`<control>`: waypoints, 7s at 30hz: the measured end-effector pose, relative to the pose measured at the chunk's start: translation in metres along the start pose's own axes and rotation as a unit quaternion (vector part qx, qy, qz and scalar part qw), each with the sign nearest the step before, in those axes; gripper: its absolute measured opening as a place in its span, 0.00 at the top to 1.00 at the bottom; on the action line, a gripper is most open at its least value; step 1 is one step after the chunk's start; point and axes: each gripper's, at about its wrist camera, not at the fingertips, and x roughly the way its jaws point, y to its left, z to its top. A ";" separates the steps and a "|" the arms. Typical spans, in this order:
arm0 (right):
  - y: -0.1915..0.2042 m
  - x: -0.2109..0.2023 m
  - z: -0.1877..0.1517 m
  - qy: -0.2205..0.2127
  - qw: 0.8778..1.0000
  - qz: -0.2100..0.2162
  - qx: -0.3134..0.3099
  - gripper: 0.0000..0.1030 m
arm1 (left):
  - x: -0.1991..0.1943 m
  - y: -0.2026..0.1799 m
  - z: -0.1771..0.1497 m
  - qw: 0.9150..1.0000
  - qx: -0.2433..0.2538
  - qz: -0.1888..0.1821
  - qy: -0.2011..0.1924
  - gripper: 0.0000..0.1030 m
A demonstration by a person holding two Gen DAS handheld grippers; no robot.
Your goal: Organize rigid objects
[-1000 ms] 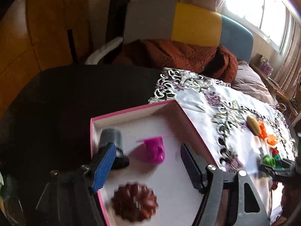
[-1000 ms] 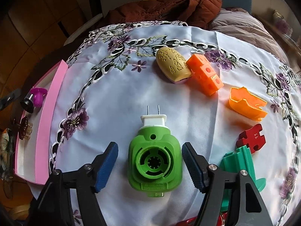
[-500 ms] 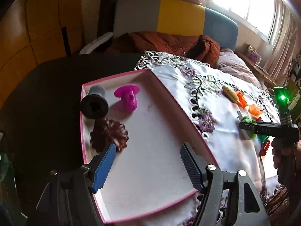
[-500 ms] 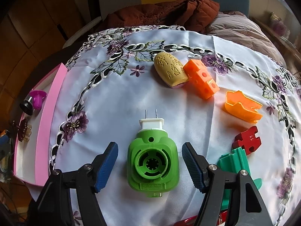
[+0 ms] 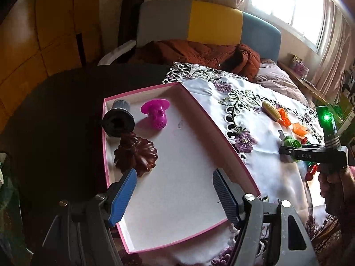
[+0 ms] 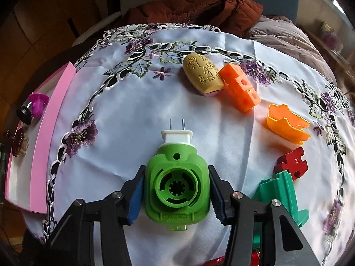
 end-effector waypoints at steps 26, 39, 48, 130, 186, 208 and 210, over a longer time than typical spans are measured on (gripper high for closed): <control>0.010 0.003 -0.005 -0.022 0.999 -0.040 -0.004 0.49 | -0.023 0.057 -0.021 0.998 -0.048 0.028 -0.016 0.30; 0.027 -0.004 -0.008 -0.032 0.997 -0.061 0.023 0.49 | -0.022 0.085 -0.036 0.996 -0.079 0.027 -0.010 0.30; 0.067 -0.025 -0.003 -0.061 0.998 -0.024 -0.001 0.49 | -0.017 0.098 -0.041 0.995 -0.097 0.026 -0.006 0.30; 0.116 -0.057 0.014 -0.139 0.989 0.010 -0.044 0.24 | -0.037 0.035 -0.020 1.000 -0.015 -0.009 -0.022 0.31; -0.138 -0.088 -0.030 -0.136 0.947 -0.004 0.291 0.22 | 0.089 -0.245 -0.041 0.928 0.285 -0.225 0.081 0.75; -0.103 -0.019 -0.022 0.005 0.982 -0.048 0.180 0.70 | 0.088 -0.215 -0.047 0.940 0.219 -0.256 0.047 0.75; -0.095 -0.017 -0.020 0.009 0.986 -0.058 0.159 0.70 | 0.087 -0.215 -0.047 0.941 0.221 -0.254 0.046 0.75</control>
